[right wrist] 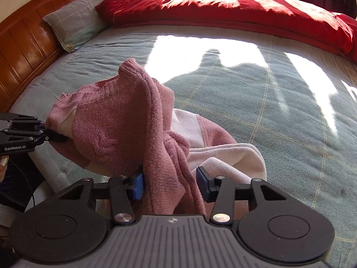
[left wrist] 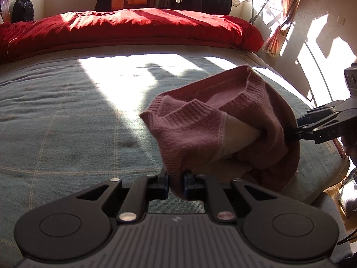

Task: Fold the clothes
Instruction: 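Lift the sweater with both grippers and pull the grippers apart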

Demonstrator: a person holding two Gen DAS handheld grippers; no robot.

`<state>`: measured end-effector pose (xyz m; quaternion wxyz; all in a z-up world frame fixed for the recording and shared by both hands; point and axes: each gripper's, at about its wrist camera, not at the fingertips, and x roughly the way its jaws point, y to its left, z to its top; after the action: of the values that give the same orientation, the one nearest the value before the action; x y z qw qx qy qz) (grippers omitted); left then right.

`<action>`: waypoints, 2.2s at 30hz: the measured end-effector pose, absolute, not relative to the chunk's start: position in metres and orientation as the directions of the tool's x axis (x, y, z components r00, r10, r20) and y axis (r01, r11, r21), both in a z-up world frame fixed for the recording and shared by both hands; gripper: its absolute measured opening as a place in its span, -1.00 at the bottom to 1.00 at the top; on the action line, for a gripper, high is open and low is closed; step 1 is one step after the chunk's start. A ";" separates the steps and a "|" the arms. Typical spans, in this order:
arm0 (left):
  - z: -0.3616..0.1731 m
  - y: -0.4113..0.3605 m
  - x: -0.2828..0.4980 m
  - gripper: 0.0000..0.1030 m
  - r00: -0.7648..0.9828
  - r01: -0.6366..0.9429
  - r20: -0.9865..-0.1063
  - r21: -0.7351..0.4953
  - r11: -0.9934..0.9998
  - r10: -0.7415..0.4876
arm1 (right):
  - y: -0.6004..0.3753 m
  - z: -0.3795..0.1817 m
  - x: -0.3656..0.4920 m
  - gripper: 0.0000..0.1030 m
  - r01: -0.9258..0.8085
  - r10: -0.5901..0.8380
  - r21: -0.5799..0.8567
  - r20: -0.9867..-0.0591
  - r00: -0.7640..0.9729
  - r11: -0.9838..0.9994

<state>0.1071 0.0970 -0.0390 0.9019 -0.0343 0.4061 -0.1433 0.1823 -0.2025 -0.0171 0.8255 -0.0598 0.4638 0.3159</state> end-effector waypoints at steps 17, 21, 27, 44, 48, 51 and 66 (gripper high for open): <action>-0.028 0.068 0.107 -0.74 0.620 0.367 -0.708 -0.118 0.923 -0.337 | -0.254 0.039 0.167 -0.83 -0.570 0.397 0.076 -0.792 0.464 0.818; -0.027 0.060 0.108 -0.74 0.621 0.378 -0.710 -0.099 0.921 -0.331 | -0.267 0.031 0.170 -0.72 -0.557 0.463 0.182 -0.782 0.417 0.810; -0.028 0.064 0.109 -0.74 0.617 0.365 -0.715 -0.109 0.925 -0.328 | -0.255 -0.004 0.177 -0.28 -0.542 0.529 0.296 -0.775 0.345 0.787; -0.025 0.069 0.116 -0.78 0.633 0.310 -0.738 -0.038 0.950 -0.235 | -0.232 0.003 0.174 -0.83 -0.570 0.400 0.103 -0.812 0.425 0.815; -0.012 0.062 0.112 -0.78 0.655 0.328 -0.720 -0.005 0.945 -0.231 | -0.245 0.030 0.169 -0.83 -0.548 0.345 0.003 -0.780 0.522 0.836; -0.002 0.054 0.111 -0.78 0.671 0.347 -0.707 0.034 0.937 -0.223 | -0.254 0.046 0.164 -0.83 -0.516 0.301 -0.065 -0.748 0.591 0.854; 0.038 0.008 0.123 -0.78 0.653 0.400 -0.744 0.180 0.899 -0.142 | -0.300 0.043 0.147 -0.82 -0.424 0.319 0.013 -0.682 0.658 0.905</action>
<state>0.1225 0.0082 0.0383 0.8939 0.1664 0.3878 -0.1515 0.1474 -0.3002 0.0429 0.9076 -0.0736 0.3591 0.2047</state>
